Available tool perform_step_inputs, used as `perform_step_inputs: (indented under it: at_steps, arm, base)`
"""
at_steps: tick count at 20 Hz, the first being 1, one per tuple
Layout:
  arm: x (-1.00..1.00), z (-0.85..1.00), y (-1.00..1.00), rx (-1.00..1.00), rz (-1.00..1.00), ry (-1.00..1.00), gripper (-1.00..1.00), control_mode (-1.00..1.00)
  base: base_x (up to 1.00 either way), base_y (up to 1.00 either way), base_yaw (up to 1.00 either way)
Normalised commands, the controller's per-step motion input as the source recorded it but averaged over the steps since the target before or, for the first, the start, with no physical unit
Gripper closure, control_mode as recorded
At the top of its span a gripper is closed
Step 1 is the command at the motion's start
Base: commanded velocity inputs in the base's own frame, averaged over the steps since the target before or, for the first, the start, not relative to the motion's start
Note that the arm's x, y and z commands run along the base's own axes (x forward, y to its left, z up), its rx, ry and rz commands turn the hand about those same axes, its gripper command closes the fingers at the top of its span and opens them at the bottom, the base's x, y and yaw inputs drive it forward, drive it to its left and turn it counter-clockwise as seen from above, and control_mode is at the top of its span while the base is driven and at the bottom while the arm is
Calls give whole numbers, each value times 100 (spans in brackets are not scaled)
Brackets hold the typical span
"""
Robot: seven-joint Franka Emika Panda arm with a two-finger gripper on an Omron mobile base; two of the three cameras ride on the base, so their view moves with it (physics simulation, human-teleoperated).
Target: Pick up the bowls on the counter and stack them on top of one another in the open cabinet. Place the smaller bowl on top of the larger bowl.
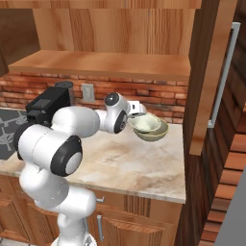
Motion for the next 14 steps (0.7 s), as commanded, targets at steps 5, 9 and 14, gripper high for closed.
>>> perform_step_inputs:
  at_steps: [5,9,14]
  arm:
    - [38,-4,0,0,0,0,100,-100]
    - [42,-28,0,-1,0,0,100,-100]
    - [42,-37,-6,-2,0,0,100,-100]
  base:
    - [0,0,0]
    - [0,0,0]
    - [0,0,0]
